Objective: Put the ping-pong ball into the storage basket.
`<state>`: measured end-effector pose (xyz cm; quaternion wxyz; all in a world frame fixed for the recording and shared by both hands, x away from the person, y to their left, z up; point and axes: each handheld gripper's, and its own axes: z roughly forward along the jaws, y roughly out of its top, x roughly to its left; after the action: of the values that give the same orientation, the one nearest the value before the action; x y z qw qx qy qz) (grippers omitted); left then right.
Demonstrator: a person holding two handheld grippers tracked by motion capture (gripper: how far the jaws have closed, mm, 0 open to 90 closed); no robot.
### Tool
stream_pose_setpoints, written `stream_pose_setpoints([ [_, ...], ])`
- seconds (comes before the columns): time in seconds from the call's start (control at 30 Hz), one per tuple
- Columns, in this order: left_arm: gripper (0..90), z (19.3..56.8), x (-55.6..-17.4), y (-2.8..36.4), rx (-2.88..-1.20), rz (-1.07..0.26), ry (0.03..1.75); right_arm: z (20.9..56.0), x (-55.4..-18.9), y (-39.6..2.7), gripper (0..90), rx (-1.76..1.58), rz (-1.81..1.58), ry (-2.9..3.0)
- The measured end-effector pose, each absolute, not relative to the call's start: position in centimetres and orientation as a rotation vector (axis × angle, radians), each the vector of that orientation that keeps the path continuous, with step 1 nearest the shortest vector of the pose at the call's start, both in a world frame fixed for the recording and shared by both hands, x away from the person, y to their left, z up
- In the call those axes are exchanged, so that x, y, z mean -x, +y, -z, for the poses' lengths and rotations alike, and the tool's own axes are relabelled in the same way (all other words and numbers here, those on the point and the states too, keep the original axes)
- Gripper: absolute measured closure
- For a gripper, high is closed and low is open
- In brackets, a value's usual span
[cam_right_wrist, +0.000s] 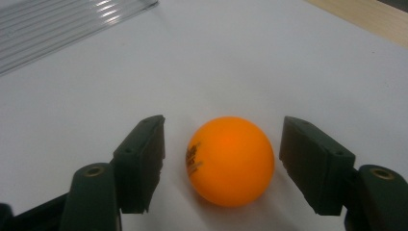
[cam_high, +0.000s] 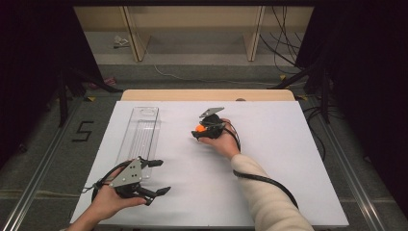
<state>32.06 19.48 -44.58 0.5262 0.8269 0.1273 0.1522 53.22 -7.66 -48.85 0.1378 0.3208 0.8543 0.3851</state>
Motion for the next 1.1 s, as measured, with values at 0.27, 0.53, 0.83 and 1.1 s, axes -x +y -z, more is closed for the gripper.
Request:
stream_pose_setpoints([
  [0.27,16.2,44.58,-32.05,19.47,-1.977,-0.363,0.304,48.91,-53.33,-7.42,42.5,-0.927,-1.104,2.477],
  [0.53,16.2,44.57,-32.05,19.48,-1.976,-0.363,0.304,48.99,-53.28,-7.28,50.4,-0.921,-1.094,2.491],
  [0.83,16.2,44.56,-32.04,19.47,-1.976,-0.362,0.303,48.9,-53.22,-7.32,51.0,-0.923,-1.099,2.49],
  [1.1,16.2,44.57,-32.03,19.43,-1.975,-0.363,0.304,48.23,-52.96,-7.51,51.1,-0.916,-1.12,2.474],
])
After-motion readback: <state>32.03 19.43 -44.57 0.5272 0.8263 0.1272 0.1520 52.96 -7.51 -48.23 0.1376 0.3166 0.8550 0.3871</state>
